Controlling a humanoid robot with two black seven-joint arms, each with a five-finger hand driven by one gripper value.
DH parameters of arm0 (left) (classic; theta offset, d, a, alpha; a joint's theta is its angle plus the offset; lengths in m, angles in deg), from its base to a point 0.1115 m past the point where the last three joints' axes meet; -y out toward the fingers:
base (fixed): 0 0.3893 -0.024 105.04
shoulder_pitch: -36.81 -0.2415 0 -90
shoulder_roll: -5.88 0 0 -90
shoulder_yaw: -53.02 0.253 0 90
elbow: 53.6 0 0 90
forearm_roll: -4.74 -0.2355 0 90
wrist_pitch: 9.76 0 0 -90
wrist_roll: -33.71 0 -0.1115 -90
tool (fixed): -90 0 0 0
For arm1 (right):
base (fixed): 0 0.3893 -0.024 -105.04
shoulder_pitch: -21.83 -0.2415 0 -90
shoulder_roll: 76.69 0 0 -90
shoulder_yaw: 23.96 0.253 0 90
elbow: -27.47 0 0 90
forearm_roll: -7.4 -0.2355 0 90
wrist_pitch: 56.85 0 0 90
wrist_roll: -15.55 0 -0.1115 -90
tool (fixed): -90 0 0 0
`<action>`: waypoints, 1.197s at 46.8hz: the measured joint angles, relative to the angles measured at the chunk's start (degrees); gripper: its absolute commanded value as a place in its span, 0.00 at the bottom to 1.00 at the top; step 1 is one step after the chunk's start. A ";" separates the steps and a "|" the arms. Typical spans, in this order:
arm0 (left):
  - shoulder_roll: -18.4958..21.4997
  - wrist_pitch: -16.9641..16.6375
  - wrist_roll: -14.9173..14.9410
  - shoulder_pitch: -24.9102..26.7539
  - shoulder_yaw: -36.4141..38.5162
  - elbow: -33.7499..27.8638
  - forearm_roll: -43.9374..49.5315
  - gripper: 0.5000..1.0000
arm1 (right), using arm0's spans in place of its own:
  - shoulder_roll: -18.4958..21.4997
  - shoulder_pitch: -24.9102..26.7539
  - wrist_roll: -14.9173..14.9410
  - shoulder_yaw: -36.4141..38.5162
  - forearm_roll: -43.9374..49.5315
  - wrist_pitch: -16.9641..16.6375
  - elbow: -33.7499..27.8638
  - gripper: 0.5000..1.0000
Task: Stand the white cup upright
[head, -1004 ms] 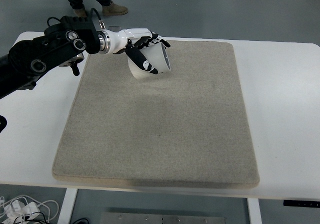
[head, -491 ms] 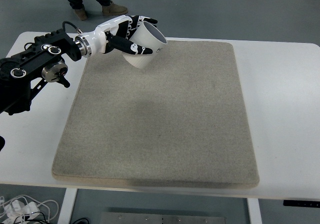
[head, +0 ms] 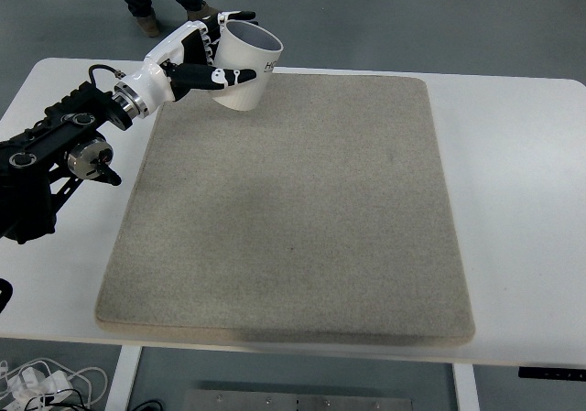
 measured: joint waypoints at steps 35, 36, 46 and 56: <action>-6.27 -2.90 -8.72 -2.04 1.02 8.09 -0.22 0.00 | 0.00 0.00 -0.01 0.00 0.00 0.00 0.00 0.90; -6.30 -3.30 -8.72 -2.04 1.04 8.10 -0.26 0.00 | 0.00 0.00 0.00 0.00 0.00 0.00 0.00 0.90; -7.69 -7.48 -8.72 -2.04 3.95 8.11 -1.03 0.00 | 0.00 0.00 0.00 0.00 0.00 0.00 0.00 0.90; -8.89 -12.12 -8.71 -2.04 7.95 8.11 -1.13 0.00 | 0.00 0.00 0.00 0.00 0.00 0.00 0.00 0.90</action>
